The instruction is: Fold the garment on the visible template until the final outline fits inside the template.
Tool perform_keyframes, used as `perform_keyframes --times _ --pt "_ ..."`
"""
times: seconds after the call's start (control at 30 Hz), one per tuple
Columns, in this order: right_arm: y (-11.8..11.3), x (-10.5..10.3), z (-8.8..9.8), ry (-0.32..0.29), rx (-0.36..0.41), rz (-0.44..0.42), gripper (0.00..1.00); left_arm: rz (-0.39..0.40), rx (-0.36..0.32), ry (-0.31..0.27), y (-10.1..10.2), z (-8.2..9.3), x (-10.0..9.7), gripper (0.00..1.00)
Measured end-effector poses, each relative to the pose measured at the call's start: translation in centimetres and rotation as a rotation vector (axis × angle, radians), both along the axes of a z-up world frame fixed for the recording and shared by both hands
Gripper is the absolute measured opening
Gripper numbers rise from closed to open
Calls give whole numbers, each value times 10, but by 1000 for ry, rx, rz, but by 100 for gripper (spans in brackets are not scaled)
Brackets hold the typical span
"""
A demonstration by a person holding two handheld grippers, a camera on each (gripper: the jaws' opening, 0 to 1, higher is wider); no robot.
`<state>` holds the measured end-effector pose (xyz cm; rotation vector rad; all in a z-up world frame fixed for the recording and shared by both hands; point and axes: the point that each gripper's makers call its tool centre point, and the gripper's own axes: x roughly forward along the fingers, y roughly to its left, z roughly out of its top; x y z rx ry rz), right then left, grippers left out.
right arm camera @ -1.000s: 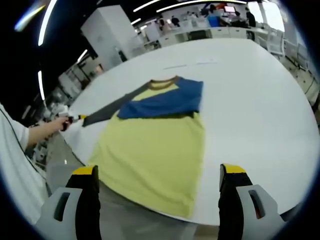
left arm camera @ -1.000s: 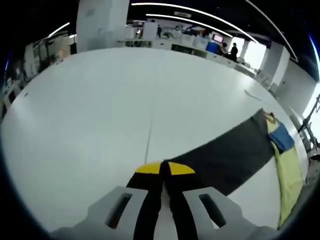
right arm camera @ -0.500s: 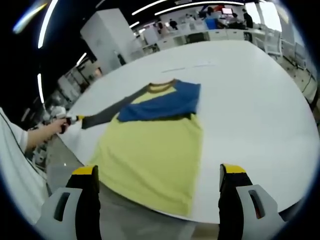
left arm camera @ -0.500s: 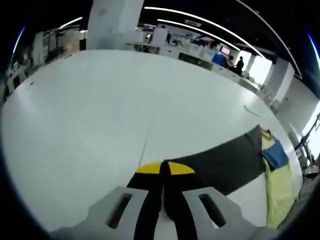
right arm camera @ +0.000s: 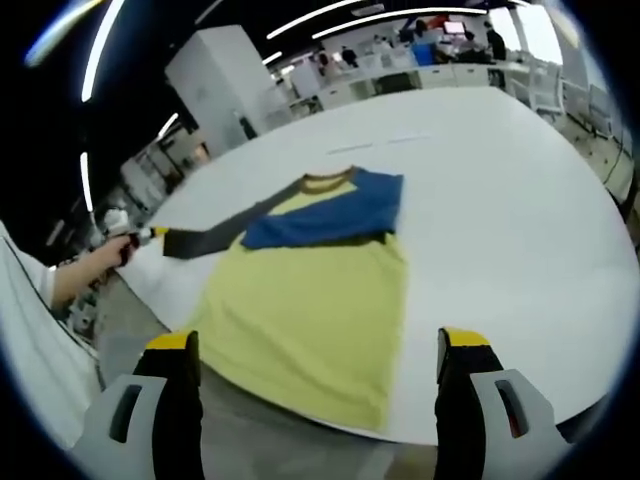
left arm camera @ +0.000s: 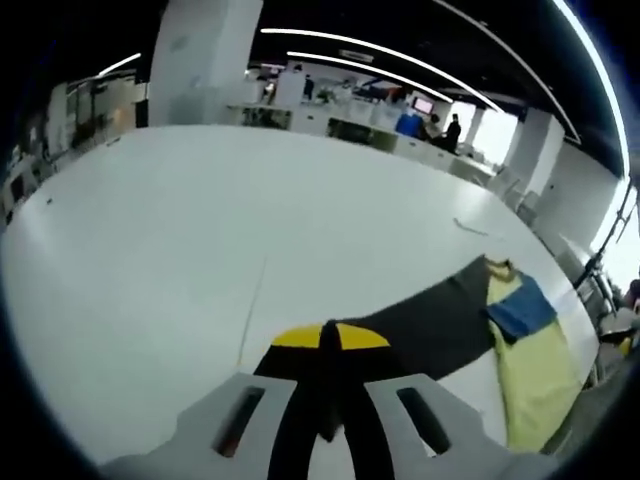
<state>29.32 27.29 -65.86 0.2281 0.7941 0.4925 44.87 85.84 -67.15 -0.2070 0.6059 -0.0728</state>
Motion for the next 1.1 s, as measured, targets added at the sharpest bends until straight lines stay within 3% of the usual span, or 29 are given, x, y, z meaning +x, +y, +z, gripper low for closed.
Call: perform_keyframes --times 0.43,1.1 --pt "-10 -11 10 -35 11 -10 98 -78 16 -43 -39 33 -6 0" --pt "-20 -34 15 -62 29 -26 98 -145 -40 -153 -95 108 -12 0"
